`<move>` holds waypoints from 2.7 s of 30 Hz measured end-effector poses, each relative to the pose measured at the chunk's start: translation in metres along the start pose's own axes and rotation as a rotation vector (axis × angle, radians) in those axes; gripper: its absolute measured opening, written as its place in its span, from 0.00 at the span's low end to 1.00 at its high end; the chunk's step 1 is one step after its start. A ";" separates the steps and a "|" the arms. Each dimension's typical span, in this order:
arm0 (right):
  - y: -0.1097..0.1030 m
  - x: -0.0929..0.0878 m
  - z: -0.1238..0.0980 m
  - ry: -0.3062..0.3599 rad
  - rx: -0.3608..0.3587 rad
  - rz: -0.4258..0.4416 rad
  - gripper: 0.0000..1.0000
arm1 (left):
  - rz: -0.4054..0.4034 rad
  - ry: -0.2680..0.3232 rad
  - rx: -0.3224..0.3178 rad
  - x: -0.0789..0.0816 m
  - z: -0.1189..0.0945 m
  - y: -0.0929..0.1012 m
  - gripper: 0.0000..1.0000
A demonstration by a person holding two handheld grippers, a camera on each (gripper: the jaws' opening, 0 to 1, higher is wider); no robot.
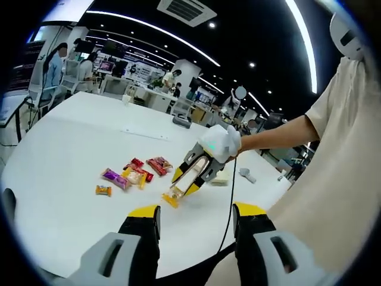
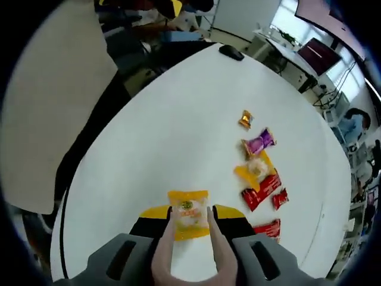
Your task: Place the target food into the container with the food tongs after gripping and lifting it, then release it inside without dropping or visibly crushing the food.
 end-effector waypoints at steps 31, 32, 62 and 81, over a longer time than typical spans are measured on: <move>0.003 -0.013 0.010 -0.023 0.005 0.255 0.22 | -0.023 0.007 0.017 -0.001 -0.001 -0.003 0.48; 0.002 -0.012 0.009 -0.020 0.001 0.263 0.22 | -0.023 0.007 0.017 -0.001 -0.001 -0.003 0.48; 0.018 -0.009 -0.070 0.206 -0.422 0.667 0.22 | 0.090 -0.043 -0.056 0.012 0.014 0.022 0.49; 0.001 -0.066 -0.151 0.320 -0.763 1.004 0.22 | 0.172 -0.085 -0.121 0.018 0.039 0.045 0.52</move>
Point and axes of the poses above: the point that each gripper's makers call its tool centre point, and the gripper's own axes: z roughly forward along the fingers, y roughly to its right, x roughly out of its top, the point moved 3 cm from there along -z, roughly backward along the fingers, and after that the axes turned 7 degrees about -z, right-handed, at the moved point
